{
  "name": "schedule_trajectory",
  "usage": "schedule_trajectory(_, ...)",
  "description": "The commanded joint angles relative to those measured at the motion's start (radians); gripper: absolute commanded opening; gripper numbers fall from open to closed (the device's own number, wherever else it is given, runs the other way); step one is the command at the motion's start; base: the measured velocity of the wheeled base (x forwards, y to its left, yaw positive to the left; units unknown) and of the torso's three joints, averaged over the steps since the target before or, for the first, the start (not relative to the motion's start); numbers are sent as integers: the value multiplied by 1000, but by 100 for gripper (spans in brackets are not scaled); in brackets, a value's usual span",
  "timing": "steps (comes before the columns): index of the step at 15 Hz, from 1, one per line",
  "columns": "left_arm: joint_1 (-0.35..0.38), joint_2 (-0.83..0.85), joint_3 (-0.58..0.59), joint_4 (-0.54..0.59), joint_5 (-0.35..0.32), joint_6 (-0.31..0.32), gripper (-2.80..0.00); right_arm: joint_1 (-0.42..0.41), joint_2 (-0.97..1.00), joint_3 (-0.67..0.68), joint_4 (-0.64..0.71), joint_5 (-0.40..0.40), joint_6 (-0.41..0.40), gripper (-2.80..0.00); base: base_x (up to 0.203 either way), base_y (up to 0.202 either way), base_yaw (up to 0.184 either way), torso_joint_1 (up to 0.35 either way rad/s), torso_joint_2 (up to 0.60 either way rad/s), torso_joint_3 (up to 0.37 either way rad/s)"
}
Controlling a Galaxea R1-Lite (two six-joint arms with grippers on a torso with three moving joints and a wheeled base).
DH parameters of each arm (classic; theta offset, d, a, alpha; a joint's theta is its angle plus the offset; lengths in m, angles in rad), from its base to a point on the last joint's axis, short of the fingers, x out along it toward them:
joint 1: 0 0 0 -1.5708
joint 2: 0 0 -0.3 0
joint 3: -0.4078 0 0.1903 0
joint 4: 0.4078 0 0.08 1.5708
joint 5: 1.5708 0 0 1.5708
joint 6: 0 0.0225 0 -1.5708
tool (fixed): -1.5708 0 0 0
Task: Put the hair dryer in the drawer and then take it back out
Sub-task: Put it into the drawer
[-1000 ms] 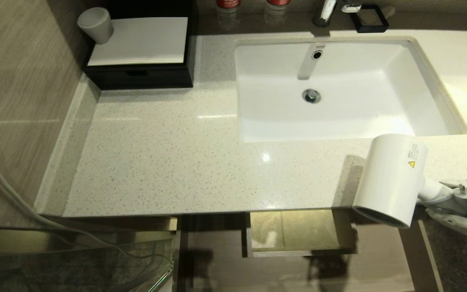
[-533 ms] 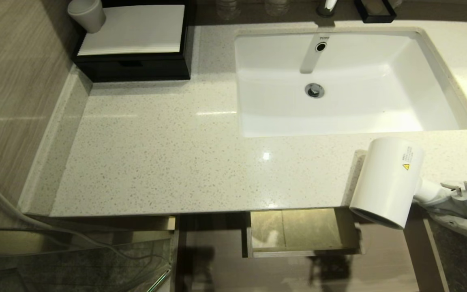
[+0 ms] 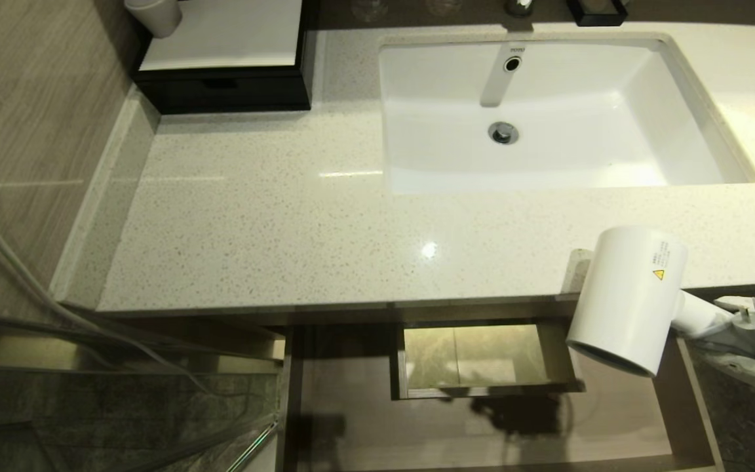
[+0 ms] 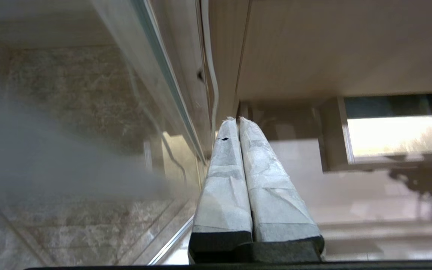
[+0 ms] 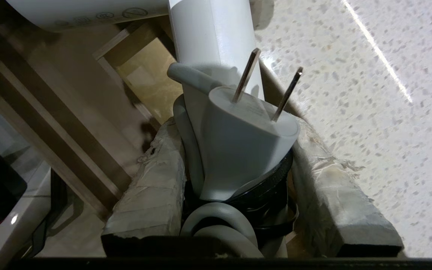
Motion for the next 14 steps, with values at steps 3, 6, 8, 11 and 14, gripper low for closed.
schedule_trajectory(3, 0, 0, 1, -1, -1, 0, -280, 0, -10, 5, 1, 3, -4, -280, 0, 0, 0, -362, 265, -105)
schedule_trajectory(6, 0, 0, 0, -1, -1, 0, -280, 0, -22, 10, 1, 1, -1, -280, 0, 0, 0, -350, 225, -139)
schedule_trajectory(8, 0, 0, 0, -1, -1, 0, -280, 0, -29, 19, -1, 3, 0, -280, 0, 0, 0, -327, 189, -156)
schedule_trajectory(11, 0, 0, 1, -1, -1, 0, -280, 0, -42, 25, 2, 1, 2, -280, 0, 0, 0, -324, 154, -185)
schedule_trajectory(14, 0, 0, 0, -1, 0, 0, -280, 0, -52, 34, 2, 1, 3, -280, 0, 0, 0, -311, 113, -205)
